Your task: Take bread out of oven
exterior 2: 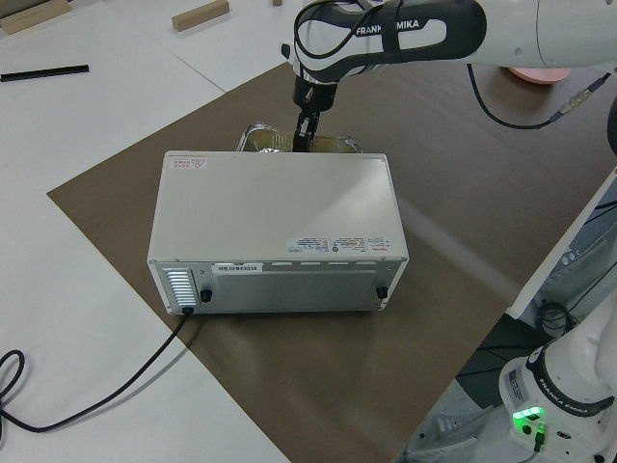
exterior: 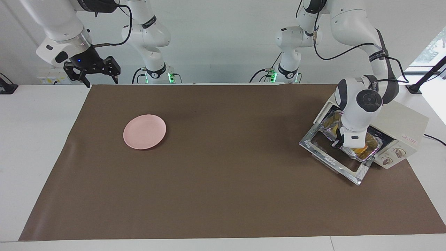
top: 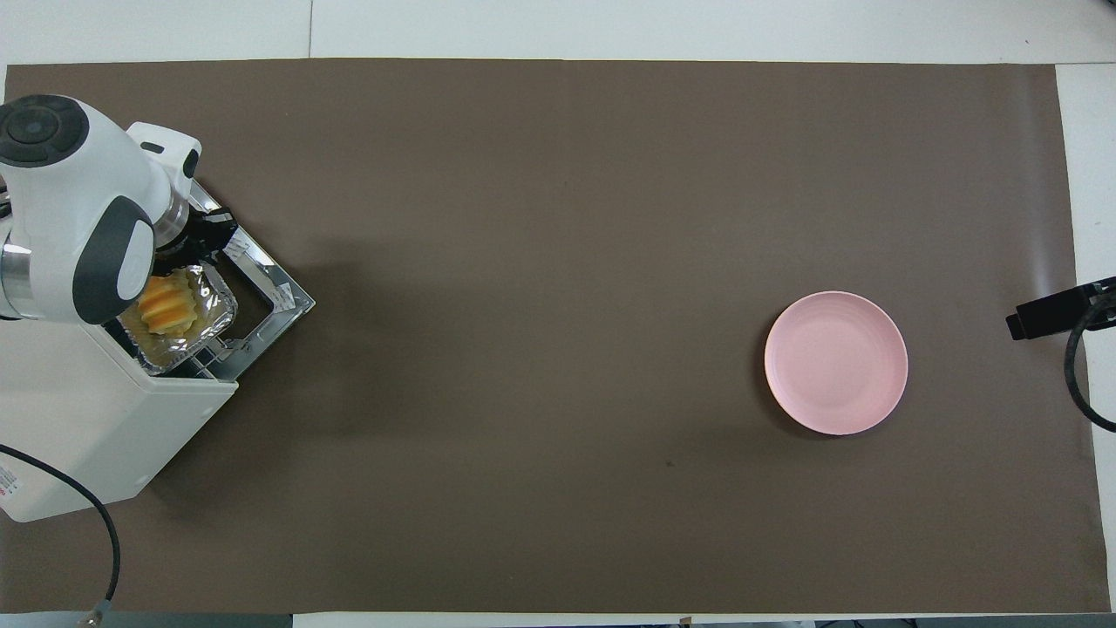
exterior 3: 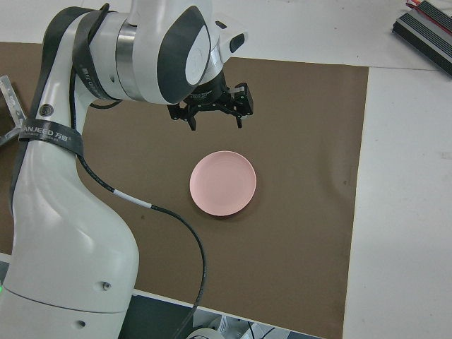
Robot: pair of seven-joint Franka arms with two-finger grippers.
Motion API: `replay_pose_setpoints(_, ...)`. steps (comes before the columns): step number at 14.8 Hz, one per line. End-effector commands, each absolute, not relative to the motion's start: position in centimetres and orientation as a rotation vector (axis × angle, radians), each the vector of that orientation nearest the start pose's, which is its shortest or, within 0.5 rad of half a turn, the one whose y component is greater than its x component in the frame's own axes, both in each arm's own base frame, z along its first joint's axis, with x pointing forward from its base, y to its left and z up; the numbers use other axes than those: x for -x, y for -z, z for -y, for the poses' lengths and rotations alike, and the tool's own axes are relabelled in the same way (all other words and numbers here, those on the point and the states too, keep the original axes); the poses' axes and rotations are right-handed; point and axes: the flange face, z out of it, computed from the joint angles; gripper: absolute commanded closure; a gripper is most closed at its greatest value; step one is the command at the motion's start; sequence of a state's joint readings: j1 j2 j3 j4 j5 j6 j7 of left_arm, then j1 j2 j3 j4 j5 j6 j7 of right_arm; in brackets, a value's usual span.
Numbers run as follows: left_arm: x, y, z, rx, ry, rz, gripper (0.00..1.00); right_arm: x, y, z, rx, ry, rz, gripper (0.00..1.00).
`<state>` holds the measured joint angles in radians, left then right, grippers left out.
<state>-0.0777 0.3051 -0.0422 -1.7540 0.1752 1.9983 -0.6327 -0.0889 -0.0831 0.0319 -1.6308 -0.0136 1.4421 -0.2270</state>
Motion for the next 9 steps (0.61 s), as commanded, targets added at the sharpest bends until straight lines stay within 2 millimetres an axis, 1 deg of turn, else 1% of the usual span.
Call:
replay_pose_setpoints(1,-64.7,-41.5,13.9,2.978,-0.034,0.584,1.0,-50.3,-63.2,3.5,3.096,-0.218,0.281,0.0)
replay_pose_setpoints(2,-64.1,-41.8,17.4,2.991,-0.033,0.51,1.0,-50.2,-63.2,3.6,3.094,-0.226,0.279,0.0)
replay_pose_setpoints(3,-63.1,-41.9,21.1,3.006,-0.024,0.42,1.0,-50.2,-63.2,3.7,3.095,-0.226,0.274,0.0)
replay_pose_setpoints(5,-60.7,-42.1,27.2,3.033,-0.023,0.285,1.0,-50.2,-63.1,3.5,3.094,-0.228,0.279,0.0)
replay_pose_setpoints(7,-58.1,-41.7,32.5,3.065,-0.016,0.156,1.0,-50.2,-63.1,3.5,3.096,-0.228,0.279,0.0)
replay_pose_setpoints(9,-56.1,-41.1,36.5,3.095,-0.005,0.067,1.0,-50.2,-63.1,3.5,3.096,-0.229,0.281,0.0)
